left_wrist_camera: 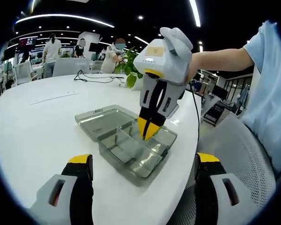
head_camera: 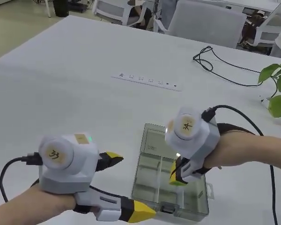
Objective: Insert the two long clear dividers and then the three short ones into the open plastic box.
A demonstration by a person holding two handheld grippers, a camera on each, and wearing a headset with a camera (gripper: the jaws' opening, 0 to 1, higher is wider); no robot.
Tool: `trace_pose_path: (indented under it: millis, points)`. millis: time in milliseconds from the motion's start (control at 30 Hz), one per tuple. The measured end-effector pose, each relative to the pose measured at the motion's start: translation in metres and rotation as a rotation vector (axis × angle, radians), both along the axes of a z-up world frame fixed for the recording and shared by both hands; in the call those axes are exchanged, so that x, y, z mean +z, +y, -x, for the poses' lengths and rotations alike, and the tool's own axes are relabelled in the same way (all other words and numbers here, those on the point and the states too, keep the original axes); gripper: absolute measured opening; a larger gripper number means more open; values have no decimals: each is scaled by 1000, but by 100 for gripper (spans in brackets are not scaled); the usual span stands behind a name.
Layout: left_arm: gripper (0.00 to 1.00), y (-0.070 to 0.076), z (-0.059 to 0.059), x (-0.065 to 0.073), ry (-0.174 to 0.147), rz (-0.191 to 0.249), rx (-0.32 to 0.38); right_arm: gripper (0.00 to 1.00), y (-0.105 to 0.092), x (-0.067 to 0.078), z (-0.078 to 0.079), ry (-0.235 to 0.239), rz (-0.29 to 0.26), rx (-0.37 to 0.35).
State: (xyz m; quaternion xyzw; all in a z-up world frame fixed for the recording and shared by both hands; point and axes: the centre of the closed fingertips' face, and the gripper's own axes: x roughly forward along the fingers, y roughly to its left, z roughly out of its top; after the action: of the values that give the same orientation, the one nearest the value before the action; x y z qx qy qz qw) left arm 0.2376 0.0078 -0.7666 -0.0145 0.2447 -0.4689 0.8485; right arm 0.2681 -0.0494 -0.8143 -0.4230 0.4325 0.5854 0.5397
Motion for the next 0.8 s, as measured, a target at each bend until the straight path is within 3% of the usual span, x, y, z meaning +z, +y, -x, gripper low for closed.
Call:
trace_pose_path:
  millis: [200, 267, 467, 700, 800]
  points:
    - [91, 0, 1, 0, -1, -3, -3, 3, 0, 0, 1, -8, -12, 17]
    - [91, 0, 1, 0, 0, -3, -3, 4, -2, 0, 1, -18, -11, 62]
    - [91, 1, 2, 0, 0, -5, 0, 24, 3, 7, 3, -6, -79, 38]
    - [91, 0, 1, 1, -1, -6, -1, 40, 7, 19, 6, 11, -164, 9]
    - [91, 0, 1, 1, -1, -6, -2, 54, 13, 26, 5, 3, -237, -14]
